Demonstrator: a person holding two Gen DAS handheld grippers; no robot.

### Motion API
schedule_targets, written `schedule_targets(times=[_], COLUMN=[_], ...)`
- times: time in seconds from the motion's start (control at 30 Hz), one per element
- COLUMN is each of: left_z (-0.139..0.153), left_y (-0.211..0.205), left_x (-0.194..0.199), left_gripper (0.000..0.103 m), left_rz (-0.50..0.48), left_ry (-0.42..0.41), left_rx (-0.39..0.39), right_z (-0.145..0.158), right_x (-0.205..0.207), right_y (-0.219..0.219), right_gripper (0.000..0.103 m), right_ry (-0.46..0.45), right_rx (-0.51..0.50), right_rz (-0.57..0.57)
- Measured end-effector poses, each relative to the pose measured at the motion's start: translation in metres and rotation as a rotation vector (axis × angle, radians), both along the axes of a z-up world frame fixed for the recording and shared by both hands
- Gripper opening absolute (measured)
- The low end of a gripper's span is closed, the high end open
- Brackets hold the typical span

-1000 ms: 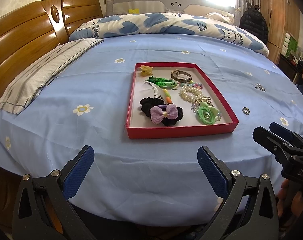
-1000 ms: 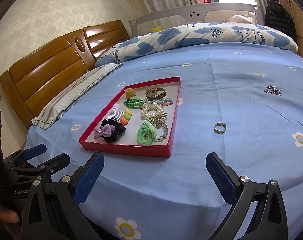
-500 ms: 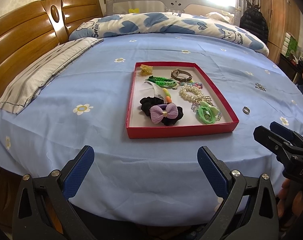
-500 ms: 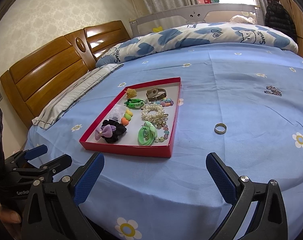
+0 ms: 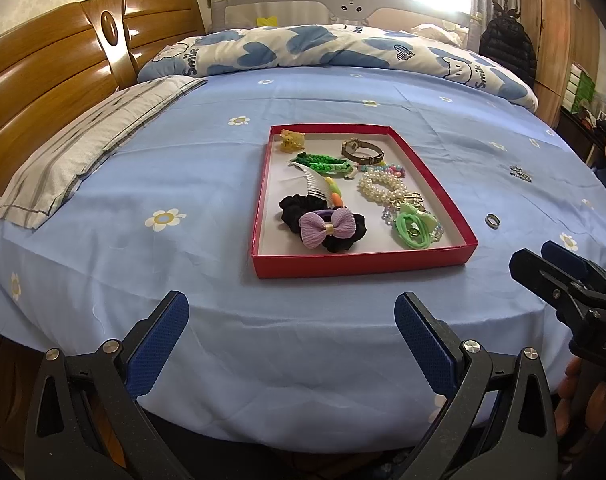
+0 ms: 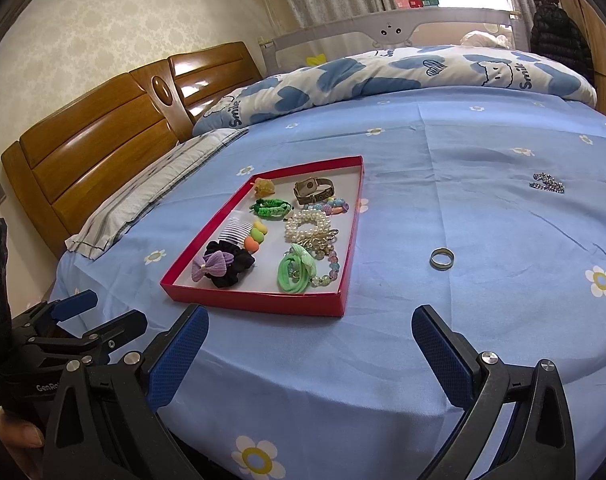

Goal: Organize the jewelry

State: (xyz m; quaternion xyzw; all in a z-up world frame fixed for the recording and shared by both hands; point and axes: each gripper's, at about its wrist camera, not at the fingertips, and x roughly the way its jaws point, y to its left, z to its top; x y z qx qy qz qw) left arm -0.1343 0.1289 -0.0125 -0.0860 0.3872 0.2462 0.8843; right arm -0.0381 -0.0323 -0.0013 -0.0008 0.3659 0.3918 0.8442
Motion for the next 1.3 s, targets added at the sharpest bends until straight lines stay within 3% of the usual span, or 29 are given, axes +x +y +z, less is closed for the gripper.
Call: schedule_targets(times=[1.3], left_z=[-0.0010], left_y=[0.0009], left_x=[0.0056], left_gripper=[0.103], left_rz=[-0.004], left_ry=[0.003], left_rx=[-0.002], right_z=[0.0001], right_x=[0.0012], right_y=[-0.0009], right_gripper=[0.103], right_ry=[0.001], right_rx=[0.005], right_rz=[0.004])
